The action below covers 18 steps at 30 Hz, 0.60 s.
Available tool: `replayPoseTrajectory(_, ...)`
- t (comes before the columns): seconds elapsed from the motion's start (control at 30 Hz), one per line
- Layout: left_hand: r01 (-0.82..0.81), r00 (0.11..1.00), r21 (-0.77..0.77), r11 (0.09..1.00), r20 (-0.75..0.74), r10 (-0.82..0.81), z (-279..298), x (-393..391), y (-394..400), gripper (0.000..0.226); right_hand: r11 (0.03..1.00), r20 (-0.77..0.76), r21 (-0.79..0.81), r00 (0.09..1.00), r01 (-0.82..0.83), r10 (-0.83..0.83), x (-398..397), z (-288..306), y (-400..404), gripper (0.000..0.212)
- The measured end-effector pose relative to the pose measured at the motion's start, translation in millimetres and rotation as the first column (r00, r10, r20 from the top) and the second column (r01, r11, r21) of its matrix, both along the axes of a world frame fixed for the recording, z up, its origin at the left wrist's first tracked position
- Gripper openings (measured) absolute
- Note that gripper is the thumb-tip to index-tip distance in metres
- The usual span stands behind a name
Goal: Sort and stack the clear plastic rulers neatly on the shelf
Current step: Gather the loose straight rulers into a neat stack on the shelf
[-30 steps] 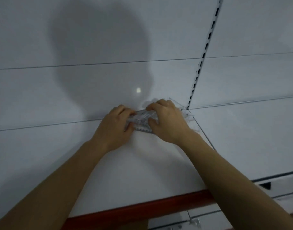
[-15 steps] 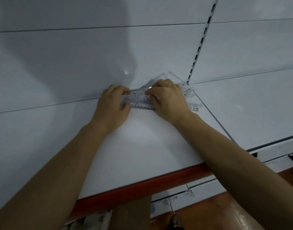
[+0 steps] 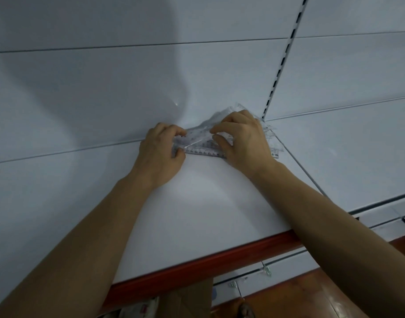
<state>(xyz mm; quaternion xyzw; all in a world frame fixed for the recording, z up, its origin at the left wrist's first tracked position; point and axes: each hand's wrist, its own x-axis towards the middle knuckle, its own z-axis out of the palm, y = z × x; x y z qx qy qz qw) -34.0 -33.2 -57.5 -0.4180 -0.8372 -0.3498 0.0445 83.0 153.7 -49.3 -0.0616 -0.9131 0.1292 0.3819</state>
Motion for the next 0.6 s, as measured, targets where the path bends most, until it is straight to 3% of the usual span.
replayPoseTrajectory(0.2,-0.01,1.0,0.079,0.997,-0.004,0.01,2.5,2.8,-1.4,0.056,0.985,-0.234,-0.174,0.972,-0.023,-0.019,11.7,16.4,0.9,0.009)
replayPoseTrajectory(0.27,0.056,0.997,0.139,0.989,-0.057,-0.048,7.6,8.4,-2.5,0.059,0.967,-0.215,-0.244,0.977,-0.07,0.017,12.3,21.3,-2.3,0.009)
replayPoseTrajectory(0.33,0.13,0.988,0.178,0.975,-0.108,-0.112,12.4,15.1,-2.5,0.048,0.944,-0.146,-0.305,0.985,-0.129,0.088,8.8,25.2,-8.1,0.009)
replayPoseTrajectory(0.43,0.137,0.991,0.299,0.944,-0.048,-0.128,18.6,18.3,-4.5,0.019,0.904,-0.072,-0.401,0.989,-0.147,0.129,2.7,24.7,-17.1,0.021)
replayPoseTrajectory(0.5,0.073,0.997,0.36,0.93,-0.049,-0.059,21.5,15.7,-7.7,0.022,0.932,0.03,-0.35,0.993,-0.095,0.113,1.7,22.7,-17.1,0.04)
replayPoseTrajectory(0.6,-0.008,0.998,0.452,0.892,-0.055,0.036,25.4,10.1,-12.7,0.023,0.99,0.3,-0.032,0.943,-0.14,0.143,3.3,24.5,-19.8,0.043)
